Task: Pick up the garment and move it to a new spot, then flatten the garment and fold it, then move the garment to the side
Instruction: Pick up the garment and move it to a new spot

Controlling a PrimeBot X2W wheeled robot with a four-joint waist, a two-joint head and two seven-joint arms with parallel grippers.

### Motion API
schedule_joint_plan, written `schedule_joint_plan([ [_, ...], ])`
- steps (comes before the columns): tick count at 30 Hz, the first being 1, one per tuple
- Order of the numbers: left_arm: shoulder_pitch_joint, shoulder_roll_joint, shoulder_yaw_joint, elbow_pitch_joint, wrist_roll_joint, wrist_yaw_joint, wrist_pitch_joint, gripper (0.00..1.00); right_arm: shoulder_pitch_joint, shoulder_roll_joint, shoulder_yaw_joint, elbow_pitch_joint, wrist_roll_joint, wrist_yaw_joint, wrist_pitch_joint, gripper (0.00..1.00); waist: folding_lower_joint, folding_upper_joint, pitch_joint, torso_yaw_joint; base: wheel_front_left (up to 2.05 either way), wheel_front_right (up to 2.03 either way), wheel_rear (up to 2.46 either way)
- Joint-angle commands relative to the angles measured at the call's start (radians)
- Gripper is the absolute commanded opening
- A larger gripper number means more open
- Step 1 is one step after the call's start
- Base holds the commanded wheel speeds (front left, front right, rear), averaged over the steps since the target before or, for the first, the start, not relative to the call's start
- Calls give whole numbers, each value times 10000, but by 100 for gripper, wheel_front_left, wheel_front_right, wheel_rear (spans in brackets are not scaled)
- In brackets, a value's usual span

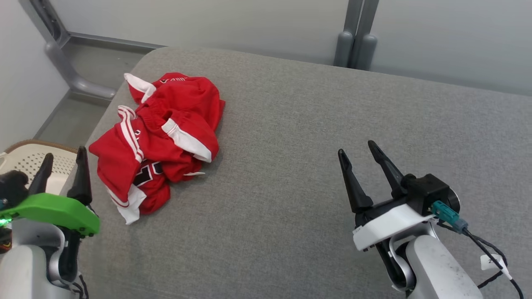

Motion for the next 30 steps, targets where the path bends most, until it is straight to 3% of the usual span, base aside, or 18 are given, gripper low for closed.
schedule_joint_plan([
  [1, -250, 180, 28, 228, -256, -87, 286, 100, -170, -73, 6, -47, -84, 4, -30, 100, 0, -1, 321, -452, 0, 0, 0],
  [10, -1238, 1001, 95, 2725, -1356, -251, 2124, 100, -561, -133, 87, -191, 77, 4, -30, 100, 0, -1, 912, -1583, 0, 0, 0],
  [19, -1806, 1051, -461, 5008, -2311, -315, 3278, 100, -802, -244, 2, -296, 56, 4, -30, 100, 0, -1, 1380, -2344, 0, 0, 0],
  [25, -1893, 1110, -1006, 5529, -2776, -323, 3159, 100, -792, -231, -66, -329, 64, 4, -30, 100, 0, -1, 1431, -2525, 0, 0, 0],
  [26, -1904, 1135, -1089, 5529, -2882, -323, 3026, 54, -778, -232, -84, -325, 64, 4, -30, 100, 0, -1, 1419, -2523, 0, 0, 0],
  [28, -1932, 1265, -1240, 5494, -3036, -324, 2778, 0, -735, -224, -133, -311, 54, 4, -30, 100, 0, -1, 1377, -2494, 0, 0, 0],
  [30, -1915, 1398, -1506, 5419, -3107, -325, 2680, 0, -708, -208, -148, -288, 42, 4, -30, 100, 0, -1, 1323, -2449, 0, 0, 0],
])
